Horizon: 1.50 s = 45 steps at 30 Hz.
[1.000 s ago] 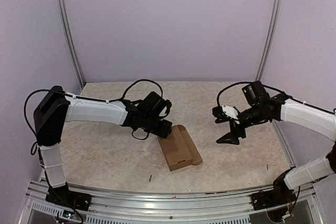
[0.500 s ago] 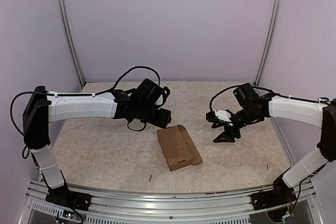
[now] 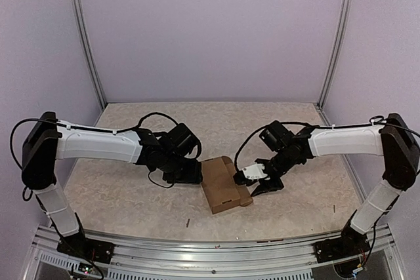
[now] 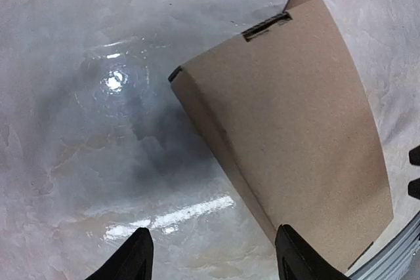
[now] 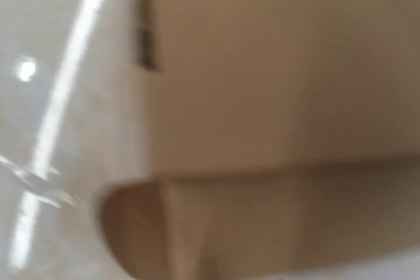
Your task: Fold the paper box
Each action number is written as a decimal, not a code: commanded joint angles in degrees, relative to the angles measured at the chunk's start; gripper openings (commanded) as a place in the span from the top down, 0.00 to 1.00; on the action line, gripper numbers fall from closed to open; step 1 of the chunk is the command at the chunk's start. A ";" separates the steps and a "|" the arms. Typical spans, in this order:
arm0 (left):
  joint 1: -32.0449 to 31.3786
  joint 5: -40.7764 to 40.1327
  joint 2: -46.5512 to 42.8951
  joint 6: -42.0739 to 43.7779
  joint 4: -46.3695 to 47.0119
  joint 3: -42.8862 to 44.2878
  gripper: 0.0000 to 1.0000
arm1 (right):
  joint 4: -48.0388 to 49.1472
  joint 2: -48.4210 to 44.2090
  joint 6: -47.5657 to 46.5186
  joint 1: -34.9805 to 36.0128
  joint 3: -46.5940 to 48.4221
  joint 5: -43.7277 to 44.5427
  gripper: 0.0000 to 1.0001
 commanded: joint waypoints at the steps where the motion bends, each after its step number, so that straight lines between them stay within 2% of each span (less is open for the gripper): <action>1: 2.54 6.05 1.69 -2.53 6.41 -1.25 0.38 | -0.55 0.60 0.39 4.67 -1.06 1.89 0.62; 7: 5.13 9.86 7.96 4.38 5.83 5.22 0.38 | -1.68 6.43 1.57 11.18 1.52 4.95 0.66; 13: 9.88 14.91 16.54 12.93 4.73 15.41 0.44 | -1.20 9.27 3.37 15.82 4.09 5.12 0.66; 19: 12.53 19.14 24.61 22.55 1.36 27.16 0.46 | -0.94 13.82 8.03 16.41 12.00 5.31 0.64; 24: 13.89 19.97 29.49 28.77 -2.14 34.03 0.46 | -7.90 13.30 7.86 15.13 17.77 2.93 0.62; 27: 13.59 21.89 30.02 34.71 -0.29 34.41 0.45 | -12.57 7.50 6.77 10.53 18.61 -2.37 0.61; 32: 11.80 32.50 28.50 51.66 8.50 31.56 0.45 | -20.53 2.28 2.44 -6.33 21.48 -13.44 0.58; 35: 11.05 37.66 29.06 54.91 12.89 33.85 0.44 | -22.08 3.58 1.13 -17.04 23.59 -15.40 0.58; 37: 10.97 39.21 31.02 55.14 14.03 38.03 0.43 | -18.86 5.38 3.29 -22.58 24.37 -14.60 0.56; 39: 11.10 35.62 32.56 54.90 14.79 42.04 0.43 | -14.18 8.07 6.67 -26.51 25.17 -12.48 0.54; 41: 11.02 28.21 31.46 53.36 18.53 41.27 0.41 | -9.78 10.96 8.68 -27.83 26.11 -8.91 0.55; 45: 9.65 13.77 20.36 46.33 23.48 29.04 0.40 | -2.15 16.18 14.31 -27.82 28.53 -3.61 0.55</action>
